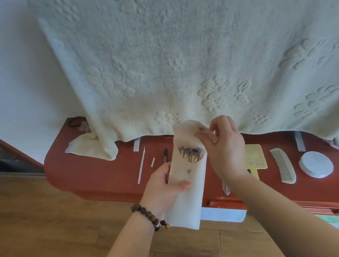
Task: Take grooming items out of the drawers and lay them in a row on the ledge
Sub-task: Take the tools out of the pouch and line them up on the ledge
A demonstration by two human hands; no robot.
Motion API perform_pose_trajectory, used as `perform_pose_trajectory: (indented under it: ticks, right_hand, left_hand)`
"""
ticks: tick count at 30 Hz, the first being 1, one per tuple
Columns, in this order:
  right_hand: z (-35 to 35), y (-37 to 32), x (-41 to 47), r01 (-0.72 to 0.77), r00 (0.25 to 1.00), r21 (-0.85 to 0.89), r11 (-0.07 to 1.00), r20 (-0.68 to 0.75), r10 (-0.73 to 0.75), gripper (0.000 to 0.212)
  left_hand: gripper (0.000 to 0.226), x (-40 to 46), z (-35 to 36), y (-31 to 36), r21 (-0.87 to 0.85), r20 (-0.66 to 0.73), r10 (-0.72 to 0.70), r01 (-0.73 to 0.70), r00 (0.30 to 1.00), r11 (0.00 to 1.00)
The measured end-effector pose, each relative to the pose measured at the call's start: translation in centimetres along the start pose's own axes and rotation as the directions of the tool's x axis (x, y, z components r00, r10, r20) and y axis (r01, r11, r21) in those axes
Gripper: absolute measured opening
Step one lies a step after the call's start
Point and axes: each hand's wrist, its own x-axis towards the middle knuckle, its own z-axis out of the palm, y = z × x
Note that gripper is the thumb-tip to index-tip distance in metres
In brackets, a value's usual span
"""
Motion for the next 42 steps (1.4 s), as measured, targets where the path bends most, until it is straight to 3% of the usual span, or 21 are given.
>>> perform_pose_trajectory:
  ticks: [3,6,10,13,17,27,32,37,39,42]
  right_hand:
    - [-0.2,0.5,0.8,-0.021,1.0,-0.073,0.997,0.009,0.021,0.03]
    - [0.0,0.8,0.9,0.06,0.998,-0.173,0.983,0.035,-0.055,0.042]
    - [0.2,0.3,0.4,0.203,0.958,-0.036,0.979,0.213,-0.191,0.015]
    - [-0.1,-0.3,0.4,0.092,0.894,0.114,0.989,0.428,-0.132,0.016]
    - [-0.5,-0.7,0.6,0.004,0.826,0.074,0.997,0.562,-0.045,0.026]
    - [-0.8,-1.9,0.7,-0.201,0.791,0.079,0.976,0.601,0.114,0.011]
    - [-0.5,-1.1,1.6,-0.267,0.827,0.09,0.96,0.533,0.18,0.006]
    - [-1.3,-1.3,1.6,-0.224,0.665,0.048,0.973,0.738,0.117,0.014]
    - [-1.3,-1.3,1.3,-0.169,0.657,0.027,0.985,0.748,0.093,0.018]
    - [-1.0,-1.2,1.0,-0.147,0.703,0.007,0.989,0.705,0.1,0.013]
  left_hand:
    - [0.038,-0.5,-0.2,-0.3,-0.003,0.015,-0.013,0.013,1.0,1.0]
    - [0.037,-0.7,-0.4,-0.5,-0.014,0.023,-0.013,0.013,1.0,1.0]
    - [0.037,-0.9,-0.7,-0.4,-0.035,0.024,0.005,-0.004,1.0,0.999]
    - [0.039,-1.0,-0.9,-0.2,-0.058,0.031,0.022,-0.02,0.999,0.998]
    - [0.045,-1.2,-1.3,-0.1,-0.039,0.052,0.034,-0.032,0.998,0.999]
    - [0.047,-2.1,-1.7,-0.5,-0.03,0.094,0.037,-0.034,0.995,0.999]
    - [0.047,-2.3,-1.7,-1.0,-0.02,0.106,0.016,-0.014,0.994,1.0]
    - [0.048,-2.6,-1.6,-1.4,-0.098,0.105,0.016,-0.006,0.994,0.995]
    - [0.049,-2.6,-1.6,-1.4,-0.124,0.114,0.019,-0.005,0.993,0.992]
    - [0.046,-2.7,-1.6,-1.4,-0.135,0.119,0.015,0.001,0.993,0.991]
